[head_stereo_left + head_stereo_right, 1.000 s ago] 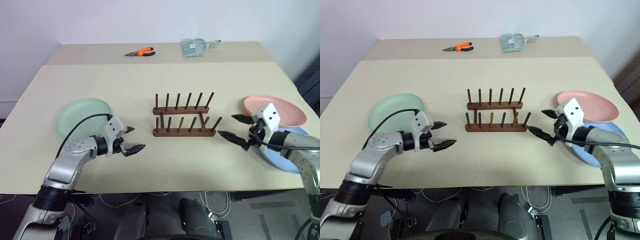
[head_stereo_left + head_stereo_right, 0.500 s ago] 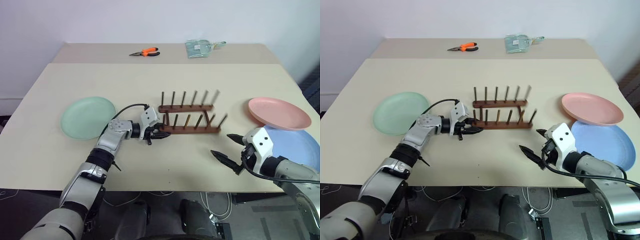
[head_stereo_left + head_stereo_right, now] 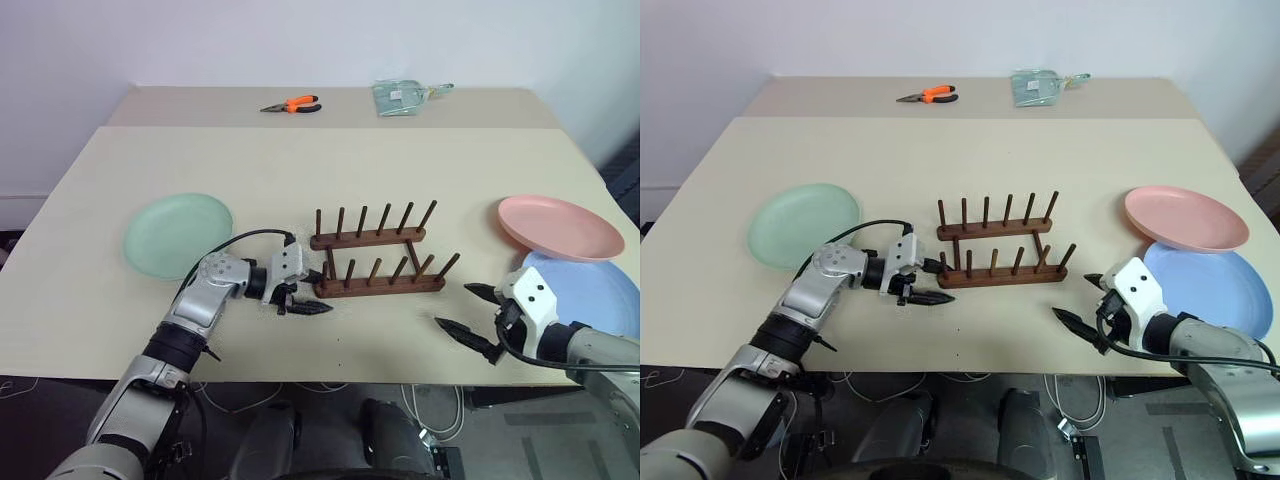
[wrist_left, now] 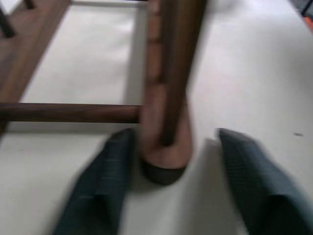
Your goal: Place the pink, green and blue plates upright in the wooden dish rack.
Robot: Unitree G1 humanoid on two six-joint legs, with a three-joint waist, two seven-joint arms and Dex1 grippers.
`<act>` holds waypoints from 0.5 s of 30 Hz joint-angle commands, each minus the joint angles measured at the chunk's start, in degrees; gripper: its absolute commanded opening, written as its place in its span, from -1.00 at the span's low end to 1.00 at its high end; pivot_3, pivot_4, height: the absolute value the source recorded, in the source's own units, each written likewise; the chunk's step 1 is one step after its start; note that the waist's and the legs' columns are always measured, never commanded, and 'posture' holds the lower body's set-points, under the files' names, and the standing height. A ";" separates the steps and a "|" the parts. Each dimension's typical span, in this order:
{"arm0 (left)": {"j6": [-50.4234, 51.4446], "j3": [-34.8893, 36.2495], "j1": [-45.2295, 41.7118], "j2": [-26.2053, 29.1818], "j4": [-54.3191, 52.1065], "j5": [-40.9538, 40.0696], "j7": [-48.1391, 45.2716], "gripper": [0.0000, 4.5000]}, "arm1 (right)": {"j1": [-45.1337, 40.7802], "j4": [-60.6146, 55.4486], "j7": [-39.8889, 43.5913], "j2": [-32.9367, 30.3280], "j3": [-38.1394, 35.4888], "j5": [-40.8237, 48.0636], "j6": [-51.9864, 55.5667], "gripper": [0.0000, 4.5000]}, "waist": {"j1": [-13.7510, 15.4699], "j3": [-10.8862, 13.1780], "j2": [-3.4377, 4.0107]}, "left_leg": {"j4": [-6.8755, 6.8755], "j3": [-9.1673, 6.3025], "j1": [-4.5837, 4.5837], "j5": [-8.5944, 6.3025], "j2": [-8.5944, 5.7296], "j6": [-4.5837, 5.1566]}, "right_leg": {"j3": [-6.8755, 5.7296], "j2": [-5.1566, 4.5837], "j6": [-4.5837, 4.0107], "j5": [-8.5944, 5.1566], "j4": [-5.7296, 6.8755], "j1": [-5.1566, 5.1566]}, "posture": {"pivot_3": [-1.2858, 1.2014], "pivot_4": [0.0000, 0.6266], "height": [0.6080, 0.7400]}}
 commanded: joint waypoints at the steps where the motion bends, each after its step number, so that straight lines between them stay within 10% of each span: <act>1: 0.17 0.31 0.16 1.53 0.18 2.98 4.02 1.00 | 0.20 0.30 0.92 -1.15 -0.90 -1.07 -1.55 0.89 | 0.21 0.00 0.00 | 0.00 0.00 0.00 0.00 0.00 0.00 | 0.00 0.00 0.00 0.00 0.00 0.00 | 0.03 -0.52 1.00; 4: 2.77 1.84 2.49 4.41 -1.84 2.78 5.22 0.91 | -0.67 0.09 1.62 -1.16 1.19 -1.32 -1.67 0.41 | -0.15 -0.02 0.00 | -0.01 0.02 0.04 0.00 0.02 0.00 | 0.00 0.01 0.01 0.00 0.03 0.00 | 0.03 -0.52 1.00; 10: 15.90 4.52 11.25 9.64 -18.12 -4.76 4.31 -0.33 | -5.01 1.83 -0.61 0.68 7.73 -4.87 -2.90 -0.97 | -1.98 -0.05 0.05 | -0.10 -0.01 0.09 -0.01 0.10 0.01 | -0.01 0.05 0.01 -0.02 0.12 -0.05 | 0.03 -0.52 1.00; 12: 20.90 4.27 13.92 7.70 -25.61 -8.68 6.33 -0.77 | -7.94 5.17 -2.91 1.90 10.91 -8.44 -4.76 -1.00 | -2.17 -0.07 0.08 | -0.11 -0.04 0.07 -0.02 0.09 0.01 | 0.00 0.02 0.02 -0.04 0.11 -0.04 | 0.03 -0.52 1.00; 15: 21.95 1.53 14.99 3.70 -29.01 -7.43 10.92 -0.77 | -11.55 9.58 -4.69 3.82 13.95 -11.44 -6.68 -1.00 | -1.18 -0.02 0.06 | 0.01 -0.08 -0.02 -0.02 0.05 0.01 | 0.02 -0.08 0.03 -0.05 0.06 -0.02 | 0.03 -0.52 1.00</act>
